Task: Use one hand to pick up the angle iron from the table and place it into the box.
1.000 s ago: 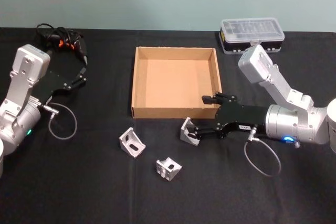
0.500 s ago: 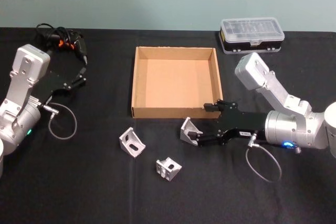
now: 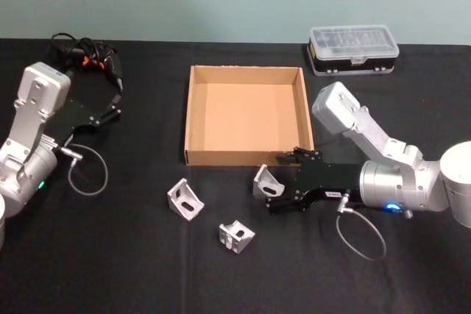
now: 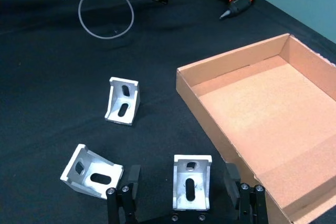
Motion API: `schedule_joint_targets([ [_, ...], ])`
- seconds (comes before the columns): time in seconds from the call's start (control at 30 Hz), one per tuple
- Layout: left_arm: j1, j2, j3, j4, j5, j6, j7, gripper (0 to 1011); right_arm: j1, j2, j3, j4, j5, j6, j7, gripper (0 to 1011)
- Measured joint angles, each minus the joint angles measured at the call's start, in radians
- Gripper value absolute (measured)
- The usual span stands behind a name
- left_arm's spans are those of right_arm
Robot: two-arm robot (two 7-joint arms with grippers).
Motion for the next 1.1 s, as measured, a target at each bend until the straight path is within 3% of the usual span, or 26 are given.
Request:
schedule_joint_targets([
  [0.5,0.000,0.000,0.000,0.000,0.000,0.000,0.000,1000,0.011,-0.031,-0.005,0.028,-0.018,0.013,-0.012,1003],
  [1.1,0.000,0.000,0.000,0.000,0.000,0.000,0.000,1000,0.011,-0.042,-0.001,0.061,-0.015,0.029,-0.012,1003],
])
